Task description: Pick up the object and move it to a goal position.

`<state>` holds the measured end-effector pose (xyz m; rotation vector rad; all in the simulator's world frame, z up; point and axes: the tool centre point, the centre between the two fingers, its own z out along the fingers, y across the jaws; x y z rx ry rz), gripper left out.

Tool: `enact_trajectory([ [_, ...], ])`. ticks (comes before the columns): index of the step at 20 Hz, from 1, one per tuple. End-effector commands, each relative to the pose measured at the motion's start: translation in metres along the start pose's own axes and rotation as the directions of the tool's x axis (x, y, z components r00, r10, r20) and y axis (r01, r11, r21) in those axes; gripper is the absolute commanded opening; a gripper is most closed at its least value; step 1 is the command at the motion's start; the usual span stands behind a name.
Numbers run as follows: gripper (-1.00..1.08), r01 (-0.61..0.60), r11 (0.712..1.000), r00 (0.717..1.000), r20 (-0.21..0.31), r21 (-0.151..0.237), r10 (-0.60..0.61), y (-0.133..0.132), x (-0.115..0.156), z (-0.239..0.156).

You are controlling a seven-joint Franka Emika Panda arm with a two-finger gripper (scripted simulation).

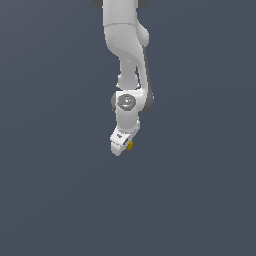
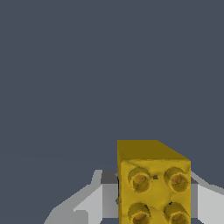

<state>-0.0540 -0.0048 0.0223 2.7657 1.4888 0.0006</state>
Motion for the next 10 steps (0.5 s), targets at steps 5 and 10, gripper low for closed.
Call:
enact_trajectory([
  [5,-1.00,0.000,1.000,1.000,0.000,0.000,0.000,0.003,-0.001,-0.004],
  [10,-1.00,0.000,1.000,1.000,0.000,0.000,0.000,0.014,-0.005,-0.021],
])
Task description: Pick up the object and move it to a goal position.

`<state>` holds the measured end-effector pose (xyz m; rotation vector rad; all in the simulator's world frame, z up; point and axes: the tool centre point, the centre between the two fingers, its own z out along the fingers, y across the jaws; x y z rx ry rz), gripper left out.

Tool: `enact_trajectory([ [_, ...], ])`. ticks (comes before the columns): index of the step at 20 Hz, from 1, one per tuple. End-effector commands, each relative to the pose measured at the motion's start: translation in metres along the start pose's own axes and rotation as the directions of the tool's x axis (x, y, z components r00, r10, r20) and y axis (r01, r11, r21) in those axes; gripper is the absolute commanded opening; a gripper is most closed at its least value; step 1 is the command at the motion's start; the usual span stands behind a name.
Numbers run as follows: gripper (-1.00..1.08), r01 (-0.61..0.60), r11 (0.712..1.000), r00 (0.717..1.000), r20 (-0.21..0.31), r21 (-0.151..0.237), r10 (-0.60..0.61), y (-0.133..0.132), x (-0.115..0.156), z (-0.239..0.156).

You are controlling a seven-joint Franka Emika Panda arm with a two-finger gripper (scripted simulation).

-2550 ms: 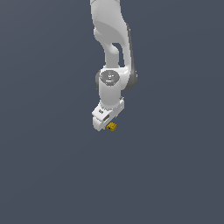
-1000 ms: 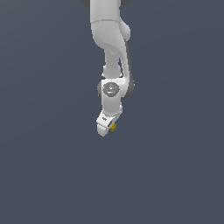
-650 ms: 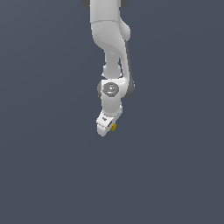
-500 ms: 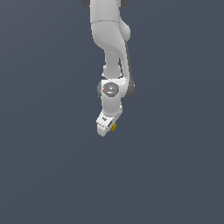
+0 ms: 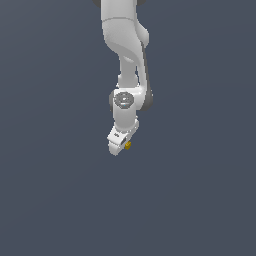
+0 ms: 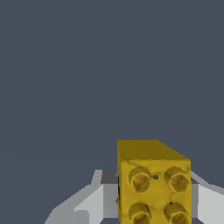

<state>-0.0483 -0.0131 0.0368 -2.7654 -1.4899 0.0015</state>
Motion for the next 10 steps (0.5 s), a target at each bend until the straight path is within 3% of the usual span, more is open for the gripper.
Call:
enact_trajectory([
  [1,-1.00,0.000,1.000,1.000,-0.001,-0.001,0.000,0.007,-0.003,-0.011],
  [10,-1.00,0.001,1.000,1.000,-0.003,0.000,-0.001,0.050,-0.018,-0.075],
])
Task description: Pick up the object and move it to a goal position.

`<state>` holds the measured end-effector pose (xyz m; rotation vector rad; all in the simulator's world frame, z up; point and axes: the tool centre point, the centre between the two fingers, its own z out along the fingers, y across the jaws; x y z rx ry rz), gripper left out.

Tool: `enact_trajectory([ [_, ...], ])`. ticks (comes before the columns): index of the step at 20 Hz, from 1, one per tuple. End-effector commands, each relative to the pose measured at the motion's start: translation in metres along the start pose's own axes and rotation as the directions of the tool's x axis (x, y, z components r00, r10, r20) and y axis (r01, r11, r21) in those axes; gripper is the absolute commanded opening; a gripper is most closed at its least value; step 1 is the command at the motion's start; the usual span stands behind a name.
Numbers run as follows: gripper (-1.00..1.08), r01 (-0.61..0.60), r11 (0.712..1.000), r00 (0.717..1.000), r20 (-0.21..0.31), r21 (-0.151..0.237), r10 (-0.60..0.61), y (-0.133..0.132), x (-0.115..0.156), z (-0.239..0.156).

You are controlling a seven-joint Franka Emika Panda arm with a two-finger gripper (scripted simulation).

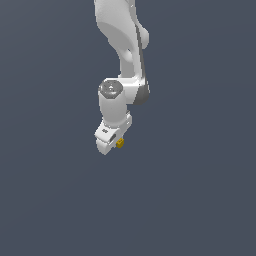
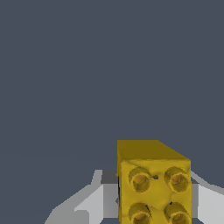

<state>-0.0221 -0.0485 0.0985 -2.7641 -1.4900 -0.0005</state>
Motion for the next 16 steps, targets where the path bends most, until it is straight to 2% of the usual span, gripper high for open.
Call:
enact_trajectory([
  [1,-1.00,0.000,1.000,1.000,-0.001,0.000,0.000,0.014,-0.005,-0.022],
  [16,-1.00,0.001,1.000,1.000,-0.002,0.000,-0.001,0.100,-0.036,-0.148],
])
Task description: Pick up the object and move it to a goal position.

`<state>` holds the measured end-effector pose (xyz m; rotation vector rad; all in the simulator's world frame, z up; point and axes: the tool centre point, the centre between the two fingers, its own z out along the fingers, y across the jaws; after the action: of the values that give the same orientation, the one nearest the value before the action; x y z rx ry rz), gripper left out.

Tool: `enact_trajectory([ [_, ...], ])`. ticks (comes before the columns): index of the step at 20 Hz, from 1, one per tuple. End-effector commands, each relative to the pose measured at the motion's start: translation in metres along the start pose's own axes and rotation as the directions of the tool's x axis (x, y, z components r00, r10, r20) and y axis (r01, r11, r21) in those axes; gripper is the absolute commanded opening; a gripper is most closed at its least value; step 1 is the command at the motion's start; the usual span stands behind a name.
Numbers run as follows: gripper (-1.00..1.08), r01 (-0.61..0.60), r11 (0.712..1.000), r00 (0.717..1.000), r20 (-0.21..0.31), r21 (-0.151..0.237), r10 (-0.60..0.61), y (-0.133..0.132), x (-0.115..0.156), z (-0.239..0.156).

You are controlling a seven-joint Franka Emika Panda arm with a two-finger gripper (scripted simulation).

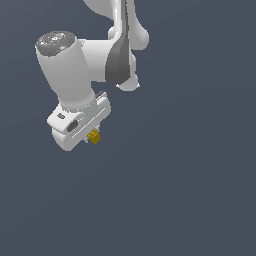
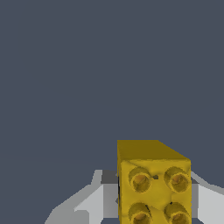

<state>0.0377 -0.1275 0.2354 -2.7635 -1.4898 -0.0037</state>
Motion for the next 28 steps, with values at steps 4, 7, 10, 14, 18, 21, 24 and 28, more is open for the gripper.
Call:
enact_trajectory([
  [4,-1.00,0.000,1.000,1.000,0.001,0.000,0.000,0.025,-0.008,-0.036],
  [7,-1.00,0.000,1.000,1.000,0.001,0.000,0.000,0.037,-0.012,-0.053],
  [10,-1.00,0.000,1.000,1.000,0.001,0.000,0.000,0.048,-0.016,-0.068],
  [14,-1.00,0.000,1.000,1.000,0.002,0.000,0.000,0.061,-0.020,-0.085],
  [18,-1.00,-0.001,1.000,1.000,0.002,0.000,0.001,0.072,-0.023,-0.100],
  [21,-1.00,-0.001,1.000,1.000,0.002,0.000,0.001,0.080,-0.025,-0.110],
  [24,-1.00,-0.001,1.000,1.000,0.003,0.000,0.001,0.086,-0.027,-0.118],
  [28,-1.00,-0.001,1.000,1.000,0.003,0.000,0.001,0.092,-0.028,-0.126],
])
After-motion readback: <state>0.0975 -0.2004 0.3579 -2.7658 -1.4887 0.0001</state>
